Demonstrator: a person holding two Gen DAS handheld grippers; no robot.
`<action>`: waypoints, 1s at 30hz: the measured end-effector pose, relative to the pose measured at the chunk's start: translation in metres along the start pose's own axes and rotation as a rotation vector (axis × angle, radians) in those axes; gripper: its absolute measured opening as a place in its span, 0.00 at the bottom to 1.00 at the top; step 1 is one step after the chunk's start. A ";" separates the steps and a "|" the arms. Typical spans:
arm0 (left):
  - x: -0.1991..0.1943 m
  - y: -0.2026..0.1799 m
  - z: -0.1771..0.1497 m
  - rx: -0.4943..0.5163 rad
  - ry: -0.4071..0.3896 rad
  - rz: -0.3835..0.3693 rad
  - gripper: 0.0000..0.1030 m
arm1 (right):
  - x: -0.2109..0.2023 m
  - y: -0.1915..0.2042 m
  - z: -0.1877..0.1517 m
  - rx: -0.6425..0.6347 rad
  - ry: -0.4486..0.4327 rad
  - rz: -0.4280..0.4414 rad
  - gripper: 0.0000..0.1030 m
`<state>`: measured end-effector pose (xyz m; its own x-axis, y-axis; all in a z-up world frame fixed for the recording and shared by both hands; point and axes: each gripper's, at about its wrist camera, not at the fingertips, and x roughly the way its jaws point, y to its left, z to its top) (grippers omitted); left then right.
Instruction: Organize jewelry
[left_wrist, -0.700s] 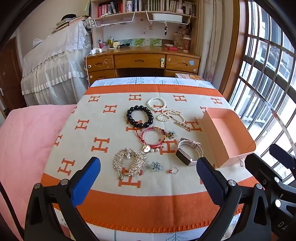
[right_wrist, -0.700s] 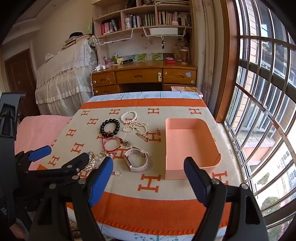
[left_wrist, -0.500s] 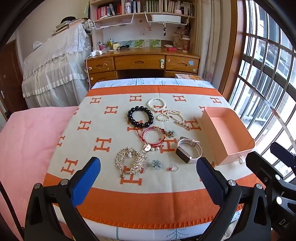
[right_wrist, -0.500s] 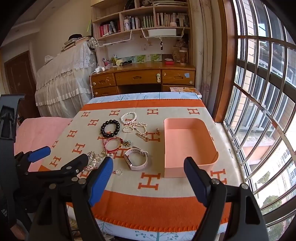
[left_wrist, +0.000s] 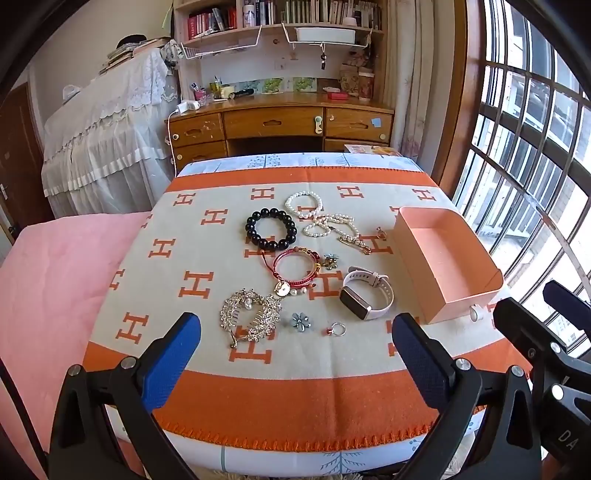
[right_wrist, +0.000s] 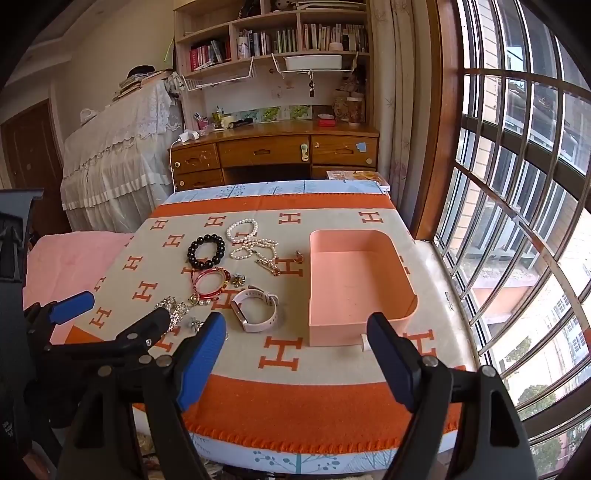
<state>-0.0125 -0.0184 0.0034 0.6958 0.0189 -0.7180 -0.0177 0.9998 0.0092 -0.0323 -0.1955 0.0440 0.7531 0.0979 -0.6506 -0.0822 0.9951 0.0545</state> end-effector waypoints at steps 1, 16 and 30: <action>0.000 0.000 0.000 0.001 0.001 0.004 0.99 | 0.001 -0.001 0.000 0.002 0.001 0.001 0.77; 0.004 0.005 -0.003 -0.007 0.009 0.015 0.99 | 0.010 0.002 -0.002 0.001 0.010 0.014 0.77; 0.013 0.016 0.010 -0.013 0.007 0.057 0.99 | 0.035 0.011 0.016 -0.028 0.019 0.041 0.77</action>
<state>0.0035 -0.0018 0.0015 0.6882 0.0761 -0.7216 -0.0668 0.9969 0.0414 0.0032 -0.1805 0.0340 0.7364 0.1377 -0.6624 -0.1306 0.9896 0.0605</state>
